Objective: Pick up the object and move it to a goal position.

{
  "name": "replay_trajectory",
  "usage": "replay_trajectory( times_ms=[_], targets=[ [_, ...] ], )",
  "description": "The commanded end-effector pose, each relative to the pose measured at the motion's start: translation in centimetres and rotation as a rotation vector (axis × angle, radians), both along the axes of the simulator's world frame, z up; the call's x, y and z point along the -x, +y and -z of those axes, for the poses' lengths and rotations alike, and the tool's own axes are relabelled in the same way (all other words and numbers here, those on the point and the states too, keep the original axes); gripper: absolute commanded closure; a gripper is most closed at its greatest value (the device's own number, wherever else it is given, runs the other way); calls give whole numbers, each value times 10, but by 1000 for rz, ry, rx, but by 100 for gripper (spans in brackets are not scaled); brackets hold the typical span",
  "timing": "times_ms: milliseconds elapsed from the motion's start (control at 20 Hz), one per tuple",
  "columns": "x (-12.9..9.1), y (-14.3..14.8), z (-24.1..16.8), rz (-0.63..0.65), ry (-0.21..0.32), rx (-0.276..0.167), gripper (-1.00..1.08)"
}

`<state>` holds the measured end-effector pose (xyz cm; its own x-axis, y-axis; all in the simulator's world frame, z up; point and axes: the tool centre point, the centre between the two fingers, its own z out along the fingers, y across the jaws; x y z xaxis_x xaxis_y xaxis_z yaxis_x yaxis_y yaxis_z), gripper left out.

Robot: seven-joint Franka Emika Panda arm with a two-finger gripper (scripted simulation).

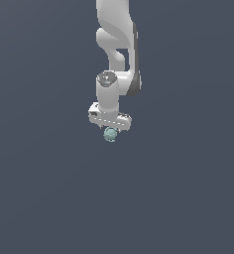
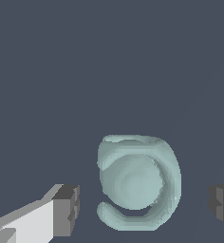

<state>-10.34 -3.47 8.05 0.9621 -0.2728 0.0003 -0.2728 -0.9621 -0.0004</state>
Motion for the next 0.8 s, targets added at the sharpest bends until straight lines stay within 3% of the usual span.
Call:
replay_trajectory(
  times_ms=[0,550,600,750],
  targets=[
    [1,0,9,0,1,0,-92],
    [1,0,41,2,0,0,-92],
    [1,0,41,2,0,0,108],
    [1,0,41,2,0,0,108]
  ],
)
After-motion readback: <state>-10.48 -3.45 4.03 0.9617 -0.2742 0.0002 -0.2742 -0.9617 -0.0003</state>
